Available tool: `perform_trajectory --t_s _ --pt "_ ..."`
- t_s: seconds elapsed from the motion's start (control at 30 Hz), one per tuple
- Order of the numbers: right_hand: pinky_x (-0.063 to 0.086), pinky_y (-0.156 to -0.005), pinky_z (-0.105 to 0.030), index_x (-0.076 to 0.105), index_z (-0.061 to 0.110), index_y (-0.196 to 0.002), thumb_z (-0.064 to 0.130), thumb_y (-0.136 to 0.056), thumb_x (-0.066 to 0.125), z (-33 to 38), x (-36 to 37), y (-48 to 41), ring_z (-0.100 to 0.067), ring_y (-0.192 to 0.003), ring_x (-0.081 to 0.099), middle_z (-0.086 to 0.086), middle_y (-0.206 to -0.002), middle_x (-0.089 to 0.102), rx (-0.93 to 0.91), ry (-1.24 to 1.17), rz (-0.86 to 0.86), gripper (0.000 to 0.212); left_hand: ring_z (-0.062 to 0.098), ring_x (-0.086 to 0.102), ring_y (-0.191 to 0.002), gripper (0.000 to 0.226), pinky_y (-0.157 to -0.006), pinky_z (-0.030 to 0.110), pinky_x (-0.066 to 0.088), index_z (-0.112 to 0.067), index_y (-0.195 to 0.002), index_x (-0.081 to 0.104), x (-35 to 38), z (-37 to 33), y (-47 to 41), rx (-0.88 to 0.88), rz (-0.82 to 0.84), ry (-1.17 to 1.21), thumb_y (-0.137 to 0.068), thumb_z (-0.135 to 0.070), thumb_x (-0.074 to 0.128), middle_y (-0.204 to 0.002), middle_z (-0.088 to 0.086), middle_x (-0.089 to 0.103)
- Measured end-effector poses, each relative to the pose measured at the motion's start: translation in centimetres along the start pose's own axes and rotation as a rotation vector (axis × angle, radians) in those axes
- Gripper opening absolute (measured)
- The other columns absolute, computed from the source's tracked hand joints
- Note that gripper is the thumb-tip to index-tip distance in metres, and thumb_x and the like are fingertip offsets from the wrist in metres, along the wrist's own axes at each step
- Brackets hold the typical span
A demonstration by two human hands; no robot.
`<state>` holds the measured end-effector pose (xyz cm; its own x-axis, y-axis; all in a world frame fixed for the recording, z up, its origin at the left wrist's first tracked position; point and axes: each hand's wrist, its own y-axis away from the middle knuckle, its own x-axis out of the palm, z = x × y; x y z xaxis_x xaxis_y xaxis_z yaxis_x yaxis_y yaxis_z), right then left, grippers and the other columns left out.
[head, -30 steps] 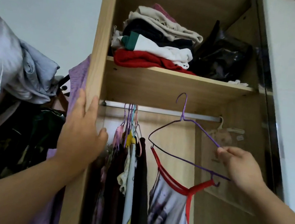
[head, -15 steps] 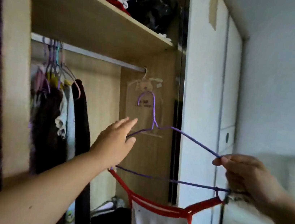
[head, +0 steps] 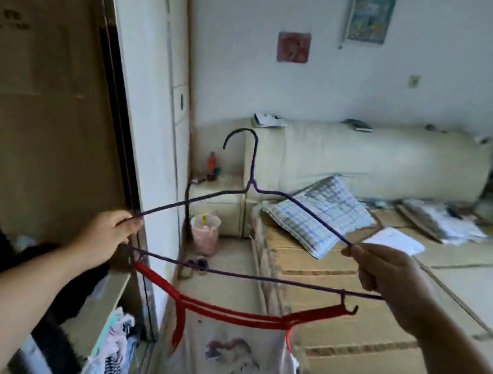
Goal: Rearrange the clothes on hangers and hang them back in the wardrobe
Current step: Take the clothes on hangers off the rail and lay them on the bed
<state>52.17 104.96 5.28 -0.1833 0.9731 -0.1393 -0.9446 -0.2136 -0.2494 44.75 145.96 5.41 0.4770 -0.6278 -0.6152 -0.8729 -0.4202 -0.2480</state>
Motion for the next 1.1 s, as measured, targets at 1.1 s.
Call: perform_trajectory --t_s 1.1 --pt "0.049 -0.07 -0.041 0.062 0.016 -0.099 0.029 -0.098 0.044 -27.9 -36.0 36.4 -0.03 -0.082 0.061 -0.004 -0.089 0.065 1.007 0.196 -0.943 0.023 0.021 0.052 -0.08 0.022 -0.056 0.026 0.035 -0.023 -0.106 0.064 59.2 -24.4 20.5 0.378 0.748 -0.371 -0.095 -0.017 0.046 -0.102 0.005 0.065"
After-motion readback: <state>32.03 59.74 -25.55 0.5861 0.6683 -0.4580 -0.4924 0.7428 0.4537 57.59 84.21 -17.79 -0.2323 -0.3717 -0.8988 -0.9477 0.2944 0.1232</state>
